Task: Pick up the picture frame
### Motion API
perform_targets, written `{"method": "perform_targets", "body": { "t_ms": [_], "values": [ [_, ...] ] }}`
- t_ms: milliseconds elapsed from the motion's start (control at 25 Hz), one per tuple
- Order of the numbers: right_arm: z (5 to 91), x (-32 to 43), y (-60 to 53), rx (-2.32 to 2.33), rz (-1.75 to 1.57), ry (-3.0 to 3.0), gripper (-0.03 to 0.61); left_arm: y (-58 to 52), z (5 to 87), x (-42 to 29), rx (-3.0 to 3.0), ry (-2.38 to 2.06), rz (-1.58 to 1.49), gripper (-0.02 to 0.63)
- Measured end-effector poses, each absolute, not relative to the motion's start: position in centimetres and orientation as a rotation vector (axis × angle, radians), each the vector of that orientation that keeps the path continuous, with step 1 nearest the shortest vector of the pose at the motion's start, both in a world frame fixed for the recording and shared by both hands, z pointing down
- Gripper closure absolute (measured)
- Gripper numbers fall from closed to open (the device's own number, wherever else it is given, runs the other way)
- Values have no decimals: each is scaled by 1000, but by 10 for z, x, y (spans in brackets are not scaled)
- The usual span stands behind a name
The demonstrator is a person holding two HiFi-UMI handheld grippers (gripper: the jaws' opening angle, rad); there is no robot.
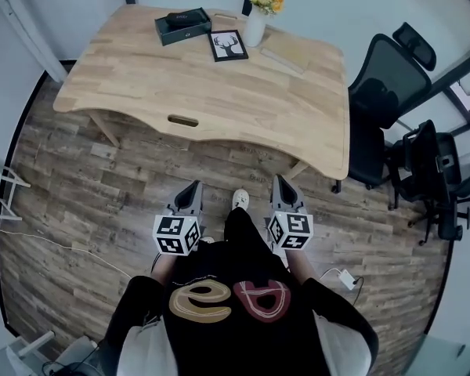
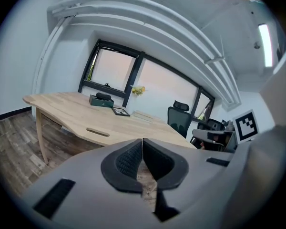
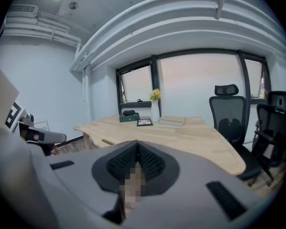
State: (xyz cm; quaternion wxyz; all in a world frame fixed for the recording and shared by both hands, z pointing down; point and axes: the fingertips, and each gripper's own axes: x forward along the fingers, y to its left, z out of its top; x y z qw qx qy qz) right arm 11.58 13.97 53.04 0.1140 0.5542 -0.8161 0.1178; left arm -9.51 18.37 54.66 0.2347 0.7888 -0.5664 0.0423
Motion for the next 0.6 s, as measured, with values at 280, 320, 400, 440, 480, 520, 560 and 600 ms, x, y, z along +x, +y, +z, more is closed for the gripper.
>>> {"method": "perform_targets", "body": {
  "t_ms": [280,320,400,440,480,520,560,600],
  "values": [
    [522,103,54,1482,302,-2469,569,111,542,-78,2127,-1596,123,595],
    [523,104,41,1468,302,-2471,569,101,541,-74,2123,-1596,127,595],
    [526,110,19,1447,319,-2475,569,82,541,-66,2117,-1592,143,595],
    [528,112,8,1436,327,-2477,569,73,542,-63,2111,-1599,154,595],
    [530,116,-3,1425,333,-2479,568,64,542,-61,2102,-1613,164,595],
    [532,119,-13,1413,335,-2480,569,55,542,-59,2092,-1630,169,595],
    [533,122,-22,1401,335,-2482,569,46,542,-57,2081,-1644,169,595],
    [534,124,-31,1387,333,-2486,569,37,541,-55,2070,-1656,166,595]
  ]
}}
